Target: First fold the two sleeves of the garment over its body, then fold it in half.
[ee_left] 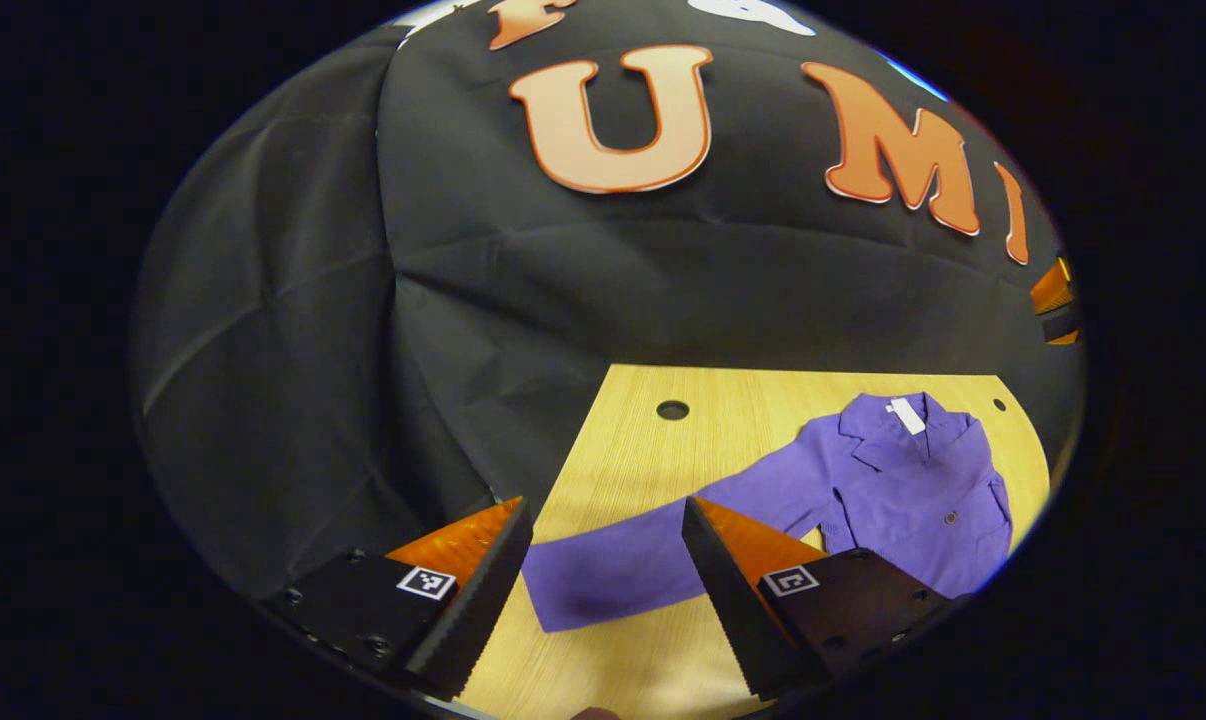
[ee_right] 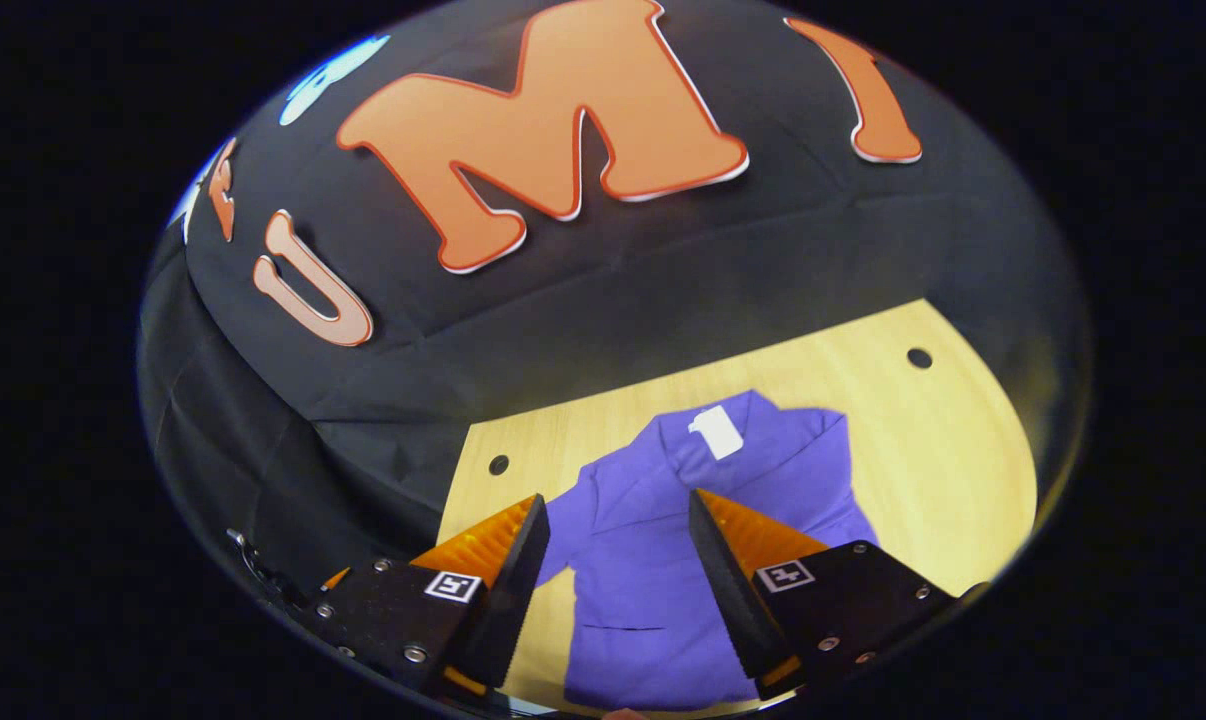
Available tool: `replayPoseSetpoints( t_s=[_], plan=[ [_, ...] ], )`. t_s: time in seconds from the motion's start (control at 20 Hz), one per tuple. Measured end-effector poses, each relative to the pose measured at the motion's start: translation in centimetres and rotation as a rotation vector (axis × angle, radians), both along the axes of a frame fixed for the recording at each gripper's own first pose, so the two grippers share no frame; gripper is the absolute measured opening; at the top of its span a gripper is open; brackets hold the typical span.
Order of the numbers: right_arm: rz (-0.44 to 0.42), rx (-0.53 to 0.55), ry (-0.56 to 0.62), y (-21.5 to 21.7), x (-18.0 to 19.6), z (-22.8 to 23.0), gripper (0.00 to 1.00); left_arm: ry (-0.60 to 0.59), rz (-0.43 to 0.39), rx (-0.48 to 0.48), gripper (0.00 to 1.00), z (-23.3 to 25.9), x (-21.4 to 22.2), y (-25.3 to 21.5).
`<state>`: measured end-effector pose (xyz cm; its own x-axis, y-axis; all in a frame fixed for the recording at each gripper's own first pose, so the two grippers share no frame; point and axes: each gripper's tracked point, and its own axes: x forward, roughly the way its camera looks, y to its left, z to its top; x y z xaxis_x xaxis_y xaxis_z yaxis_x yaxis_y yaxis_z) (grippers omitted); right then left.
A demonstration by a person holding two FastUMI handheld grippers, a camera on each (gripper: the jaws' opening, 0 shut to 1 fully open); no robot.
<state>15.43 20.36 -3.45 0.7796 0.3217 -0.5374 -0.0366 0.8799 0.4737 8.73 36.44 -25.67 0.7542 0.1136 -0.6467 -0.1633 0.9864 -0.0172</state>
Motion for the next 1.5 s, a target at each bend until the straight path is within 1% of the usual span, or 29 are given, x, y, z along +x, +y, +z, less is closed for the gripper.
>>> replayPoseSetpoints(
  t_s=[0.05, 0.25, 0.4, 0.6, 0.65, 0.7, 0.75, 0.9, 0.95, 1.0, 1.05, 1.15, 1.2, 1.25, 1.3, 1.35, 1.4, 1.45, 1.5],
  plan=[
    [-0.011, -0.015, -0.035, -1.1, -0.2, 0.7, 0.89, 0.035, 0.009, -0.023, 0.95, -0.8, 0.0, 0.1],
    [-0.073, -0.079, -0.172, -5.6, -1.0, 3.2, 0.95, 0.197, 0.039, -0.115, 0.95, -4.3, -0.9, 0.7],
    [-0.131, -0.146, -0.214, -9.3, -2.4, 3.8, 0.95, 0.324, 0.049, -0.148, 0.96, -7.6, -1.6, 0.6],
    [-0.192, -0.224, -0.254, -13.3, -4.0, 4.6, 0.95, 0.491, 0.072, -0.162, 0.96, -12.0, -1.9, 0.7],
    [-0.207, -0.236, -0.269, -14.1, -4.5, 4.9, 0.95, 0.526, 0.075, -0.177, 1.00, -12.7, -2.0, 0.7],
    [-0.222, -0.243, -0.287, -14.7, -4.8, 5.3, 0.95, 0.557, 0.080, -0.187, 0.96, -13.3, -2.2, 0.9],
    [-0.236, -0.251, -0.299, -15.4, -5.3, 5.6, 0.96, 0.595, 0.082, -0.197, 0.97, -13.9, -2.5, 1.1],
    [-0.276, -0.289, -0.328, -17.1, -6.4, 6.0, 0.95, 0.664, 0.086, -0.232, 0.96, -16.0, -2.3, 1.8],
    [-0.287, -0.302, -0.329, -17.6, -6.6, 6.0, 1.00, 0.675, 0.084, -0.252, 0.97, -16.6, -2.0, 2.0],
    [-0.290, -0.310, -0.331, -17.8, -7.1, 6.0, 1.00, 0.699, 0.089, -0.265, 0.93, -17.2, -2.2, 2.3],
    [-0.294, -0.315, -0.331, -17.9, -7.4, 6.0, 1.00, 0.707, 0.094, -0.277, 0.97, -17.9, -1.9, 2.6],
    [-0.302, -0.318, -0.336, -18.1, -8.0, 6.1, 1.00, 0.758, 0.102, -0.297, 0.99, -19.2, -2.4, 2.9],
    [-0.305, -0.321, -0.342, -18.2, -8.3, 6.1, 0.95, 0.770, 0.105, -0.303, 0.99, -20.0, -2.2, 3.1],
    [-0.309, -0.326, -0.342, -18.4, -8.5, 6.1, 1.00, 0.783, 0.108, -0.304, 0.99, -20.6, -2.0, 3.3],
    [-0.313, -0.331, -0.345, -18.5, -8.9, 6.1, 0.95, 0.792, 0.115, -0.311, 0.99, -21.1, -2.2, 3.5],
    [-0.314, -0.336, -0.350, -18.5, -9.0, 6.3, 1.00, 0.806, 0.119, -0.320, 0.99, -21.3, -2.3, 3.6],
    [-0.317, -0.342, -0.350, -18.6, -9.2, 6.2, 1.00, 0.808, 0.121, -0.329, 0.97, -21.6, -2.2, 3.8],
    [-0.314, -0.345, -0.349, -18.5, -9.4, 6.2, 0.95, 0.818, 0.127, -0.335, 0.97, -21.9, -2.1, 3.8],
    [-0.321, -0.352, -0.343, -18.7, -9.6, 6.1, 0.95, 0.825, 0.132, -0.344, 0.99, -22.3, -2.1, 3.9]
  ],
)
